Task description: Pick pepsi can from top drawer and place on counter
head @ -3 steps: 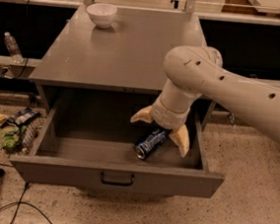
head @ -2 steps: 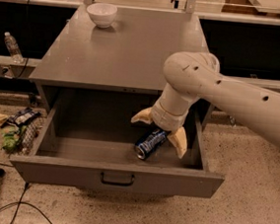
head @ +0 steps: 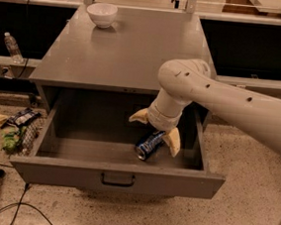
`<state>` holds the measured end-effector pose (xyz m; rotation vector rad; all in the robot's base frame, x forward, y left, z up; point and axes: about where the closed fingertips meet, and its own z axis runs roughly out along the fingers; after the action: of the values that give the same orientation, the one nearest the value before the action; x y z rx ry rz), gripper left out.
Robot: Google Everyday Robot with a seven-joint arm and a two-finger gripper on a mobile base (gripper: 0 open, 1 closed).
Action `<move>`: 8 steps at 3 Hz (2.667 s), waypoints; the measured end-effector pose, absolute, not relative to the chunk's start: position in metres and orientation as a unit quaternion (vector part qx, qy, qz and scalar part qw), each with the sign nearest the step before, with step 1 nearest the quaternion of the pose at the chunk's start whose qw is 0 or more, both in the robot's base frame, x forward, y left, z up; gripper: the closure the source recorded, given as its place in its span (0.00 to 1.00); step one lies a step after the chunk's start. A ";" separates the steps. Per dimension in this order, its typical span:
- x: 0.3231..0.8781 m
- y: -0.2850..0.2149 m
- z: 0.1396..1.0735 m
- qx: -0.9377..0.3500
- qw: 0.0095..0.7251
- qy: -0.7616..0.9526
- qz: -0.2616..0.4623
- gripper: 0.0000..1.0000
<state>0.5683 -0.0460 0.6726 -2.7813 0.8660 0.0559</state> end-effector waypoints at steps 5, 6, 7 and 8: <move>0.564 -0.027 0.607 -0.931 0.106 0.346 0.052 0.56; 0.557 -0.020 0.617 -0.936 0.122 0.325 0.052 0.79; 0.538 -0.025 0.670 -0.931 0.151 0.328 0.054 1.00; 0.525 -0.040 0.723 -0.909 0.181 0.371 0.062 1.00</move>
Offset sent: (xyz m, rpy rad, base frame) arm 0.0046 0.0035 -0.0579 -0.0289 0.0761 -0.1528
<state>0.5247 -0.0403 0.7234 -2.5663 1.0484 0.1744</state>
